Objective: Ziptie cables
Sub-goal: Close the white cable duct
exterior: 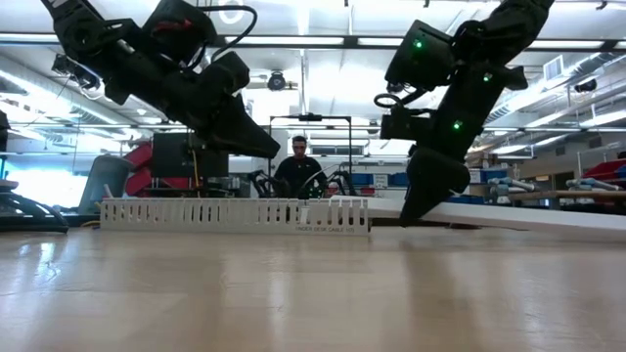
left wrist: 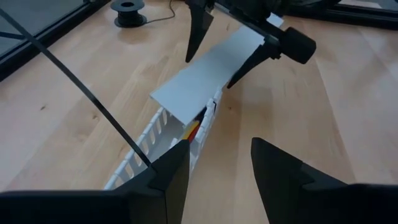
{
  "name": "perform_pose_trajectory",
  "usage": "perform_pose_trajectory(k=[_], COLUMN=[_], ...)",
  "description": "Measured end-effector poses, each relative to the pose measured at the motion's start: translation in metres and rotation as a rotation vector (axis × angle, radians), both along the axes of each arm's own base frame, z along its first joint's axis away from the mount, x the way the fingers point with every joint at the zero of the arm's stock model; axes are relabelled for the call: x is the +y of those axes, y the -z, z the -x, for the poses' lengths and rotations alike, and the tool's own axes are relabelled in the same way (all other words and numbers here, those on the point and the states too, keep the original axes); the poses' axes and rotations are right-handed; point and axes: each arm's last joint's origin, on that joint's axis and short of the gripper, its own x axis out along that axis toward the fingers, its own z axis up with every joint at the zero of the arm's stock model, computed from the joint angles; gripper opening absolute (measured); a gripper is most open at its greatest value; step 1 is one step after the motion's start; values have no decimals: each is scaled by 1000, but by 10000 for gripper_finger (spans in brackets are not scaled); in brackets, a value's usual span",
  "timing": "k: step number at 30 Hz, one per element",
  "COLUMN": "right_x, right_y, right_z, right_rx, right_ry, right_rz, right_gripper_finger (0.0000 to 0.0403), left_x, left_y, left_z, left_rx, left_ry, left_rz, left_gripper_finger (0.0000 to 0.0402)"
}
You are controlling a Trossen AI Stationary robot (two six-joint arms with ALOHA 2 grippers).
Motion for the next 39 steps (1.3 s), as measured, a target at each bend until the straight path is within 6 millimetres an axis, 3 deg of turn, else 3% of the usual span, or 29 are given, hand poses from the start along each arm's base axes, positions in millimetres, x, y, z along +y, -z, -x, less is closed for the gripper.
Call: perform_pose_trajectory(k=[11,20,26,39], right_x=[0,0,0,0], right_y=[0,0,0,0], right_z=[0,0,0,0], right_rx=[-5,-4,-4,-5], right_ry=[-4,-4,-4,-3], right_rz=[-7,-8,-9,-9], right_gripper_finger=[213,241,212,220], left_x=[0,0,0,0], left_y=[0,0,0,0], left_z=[0,0,0,0], left_rx=[3,4,4,3], left_ry=[-3,-3,-3,-6], left_rz=[-1,-1,-1,5], left_gripper_finger=[148,148,148,148])
